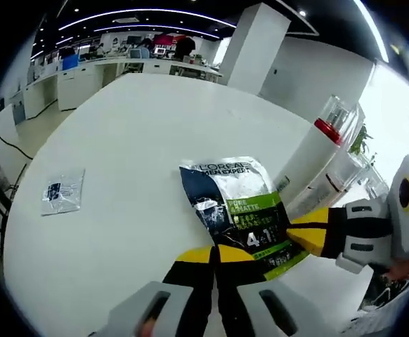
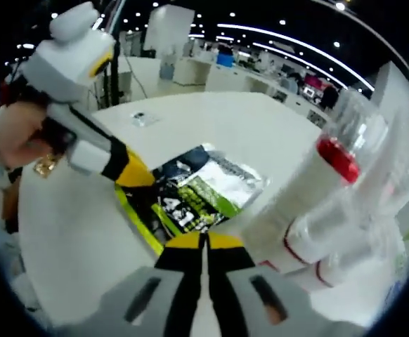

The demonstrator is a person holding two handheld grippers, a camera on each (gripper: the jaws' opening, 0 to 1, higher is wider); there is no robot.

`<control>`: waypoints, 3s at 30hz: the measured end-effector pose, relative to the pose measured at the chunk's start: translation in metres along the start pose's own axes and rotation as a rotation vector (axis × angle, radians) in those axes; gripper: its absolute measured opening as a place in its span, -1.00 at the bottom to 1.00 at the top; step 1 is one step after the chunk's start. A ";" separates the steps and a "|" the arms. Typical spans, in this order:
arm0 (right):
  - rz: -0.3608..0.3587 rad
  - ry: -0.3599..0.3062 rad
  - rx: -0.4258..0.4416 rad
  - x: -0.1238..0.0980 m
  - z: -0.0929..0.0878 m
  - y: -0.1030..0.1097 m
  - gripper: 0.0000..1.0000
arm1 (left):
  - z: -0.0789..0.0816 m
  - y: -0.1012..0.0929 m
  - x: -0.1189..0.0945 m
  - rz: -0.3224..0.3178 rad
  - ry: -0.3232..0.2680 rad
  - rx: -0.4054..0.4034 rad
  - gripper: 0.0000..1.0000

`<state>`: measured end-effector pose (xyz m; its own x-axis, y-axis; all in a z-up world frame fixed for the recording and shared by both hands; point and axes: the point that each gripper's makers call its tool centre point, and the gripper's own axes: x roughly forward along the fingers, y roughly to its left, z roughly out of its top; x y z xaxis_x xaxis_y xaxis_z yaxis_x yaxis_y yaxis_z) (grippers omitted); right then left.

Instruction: Arrange the skincare products in the storage area until every visible bottle or jar stands upright without overlapping.

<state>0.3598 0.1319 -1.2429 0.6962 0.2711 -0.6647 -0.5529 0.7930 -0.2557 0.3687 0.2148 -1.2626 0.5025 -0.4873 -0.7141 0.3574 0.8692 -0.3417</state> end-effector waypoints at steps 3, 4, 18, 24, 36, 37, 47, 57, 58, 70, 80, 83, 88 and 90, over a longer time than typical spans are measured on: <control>-0.008 0.001 -0.037 0.000 -0.001 0.002 -0.99 | 0.001 0.003 -0.001 0.004 -0.018 0.000 -1.00; -0.006 -0.002 -0.051 0.000 -0.001 0.003 -0.98 | 0.001 0.003 -0.001 0.004 -0.019 -0.004 -1.00; 0.040 0.050 0.021 0.002 -0.022 0.008 -1.00 | 0.001 0.000 0.001 0.011 -0.052 0.018 -1.00; 0.050 0.017 0.004 0.001 -0.017 0.009 -1.00 | 0.002 0.002 -0.002 0.030 -0.081 0.067 -0.97; 0.052 0.005 0.016 0.001 -0.017 0.009 -1.00 | 0.014 -0.003 -0.004 0.052 -0.162 0.209 -0.99; 0.052 0.003 0.011 0.001 -0.017 0.010 -1.00 | 0.009 -0.004 0.001 0.052 -0.137 0.234 -0.99; 0.036 -0.036 -0.054 -0.001 -0.017 0.011 -1.00 | 0.004 0.004 0.002 0.093 -0.154 0.286 -1.00; 0.052 -0.048 0.051 0.000 -0.017 0.009 -1.00 | 0.004 0.013 -0.002 0.122 -0.163 0.293 -1.00; 0.054 -0.049 0.064 0.000 -0.017 0.009 -1.00 | 0.004 0.013 -0.002 0.122 -0.163 0.297 -1.00; 0.046 -0.053 0.099 -0.003 -0.022 0.003 -1.00 | 0.003 0.013 -0.002 0.129 -0.175 0.325 -1.00; 0.046 -0.050 0.086 -0.005 -0.024 0.003 -1.00 | 0.001 0.012 -0.003 0.125 -0.185 0.316 -1.00; 0.049 -0.054 0.087 -0.007 -0.025 0.003 -1.00 | 0.000 0.011 -0.003 0.123 -0.189 0.317 -1.00; 0.046 -0.061 0.083 -0.008 -0.026 0.003 -1.00 | -0.001 0.009 -0.003 0.124 -0.192 0.316 -1.00; 0.048 -0.057 0.076 -0.008 -0.026 0.004 -1.00 | -0.001 0.009 -0.003 0.123 -0.187 0.287 -1.00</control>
<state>0.3405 0.1184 -1.2572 0.6960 0.3384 -0.6333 -0.5513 0.8169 -0.1695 0.3700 0.2244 -1.2640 0.6812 -0.4109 -0.6059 0.4788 0.8761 -0.0559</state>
